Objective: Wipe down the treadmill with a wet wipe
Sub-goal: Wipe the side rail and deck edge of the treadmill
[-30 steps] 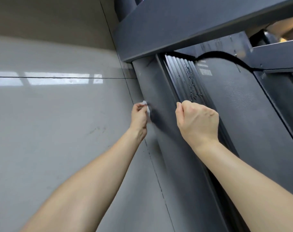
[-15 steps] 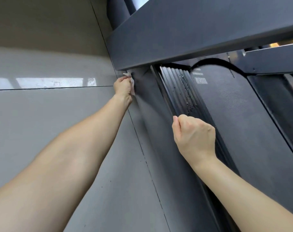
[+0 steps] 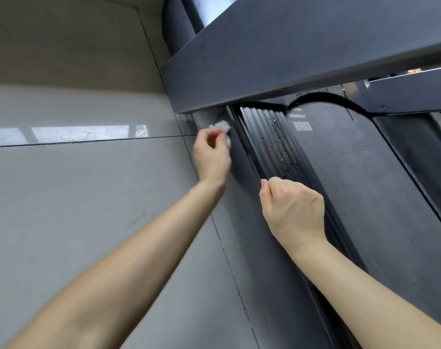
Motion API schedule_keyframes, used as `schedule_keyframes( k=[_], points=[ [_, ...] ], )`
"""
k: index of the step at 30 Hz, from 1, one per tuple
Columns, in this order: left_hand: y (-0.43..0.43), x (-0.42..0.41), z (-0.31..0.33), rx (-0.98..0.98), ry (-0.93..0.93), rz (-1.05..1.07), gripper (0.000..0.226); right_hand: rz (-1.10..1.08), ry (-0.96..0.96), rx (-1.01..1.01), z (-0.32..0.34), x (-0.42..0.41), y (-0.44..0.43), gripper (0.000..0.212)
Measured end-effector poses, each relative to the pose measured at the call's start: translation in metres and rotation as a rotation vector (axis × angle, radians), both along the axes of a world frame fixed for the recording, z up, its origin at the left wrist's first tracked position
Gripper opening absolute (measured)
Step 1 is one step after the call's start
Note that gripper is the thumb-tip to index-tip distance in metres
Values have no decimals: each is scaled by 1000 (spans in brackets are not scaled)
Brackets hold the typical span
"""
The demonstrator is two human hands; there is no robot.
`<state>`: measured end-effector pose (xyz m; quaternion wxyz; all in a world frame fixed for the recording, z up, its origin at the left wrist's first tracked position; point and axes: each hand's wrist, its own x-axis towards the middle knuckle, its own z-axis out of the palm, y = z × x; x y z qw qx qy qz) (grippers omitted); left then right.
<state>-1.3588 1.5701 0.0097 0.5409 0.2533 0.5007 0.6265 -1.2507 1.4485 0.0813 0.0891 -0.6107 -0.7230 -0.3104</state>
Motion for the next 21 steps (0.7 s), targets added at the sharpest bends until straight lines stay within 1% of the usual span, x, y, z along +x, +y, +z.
schedule_keyframes(
  k=[1,3,5,7,9,11,14,15,16,18,20,21],
  points=[
    [-22,5,7,56,48,-51,7,5,-8,-3,0,0,0,38],
    [-50,12,16,102,53,-128,14,9,-17,-11,0,1,0,36],
    [-42,9,16,91,88,-115,18,7,-15,-12,0,0,-1,36],
    [-6,1,16,12,87,-69,14,0,-14,8,-2,0,0,36],
    [36,-6,18,-98,5,-9,9,1,-12,20,-3,0,2,38],
    [65,-11,18,-233,-59,28,11,-4,-20,21,-4,-1,4,38],
    [82,-15,3,-367,-248,84,10,-29,-27,14,-3,-2,3,38],
    [83,-18,-2,-395,-310,87,16,-32,-28,16,-4,-2,2,38],
    [84,-20,-5,-416,-373,84,21,-32,-27,13,-4,-1,2,38],
    [86,-24,-4,-422,-482,101,15,-33,-22,5,-4,0,4,39],
    [84,-23,6,-403,-489,118,10,-38,-28,4,-4,0,4,39],
    [79,-22,15,-375,-426,101,10,-41,-28,2,-5,0,4,40]
  ],
)
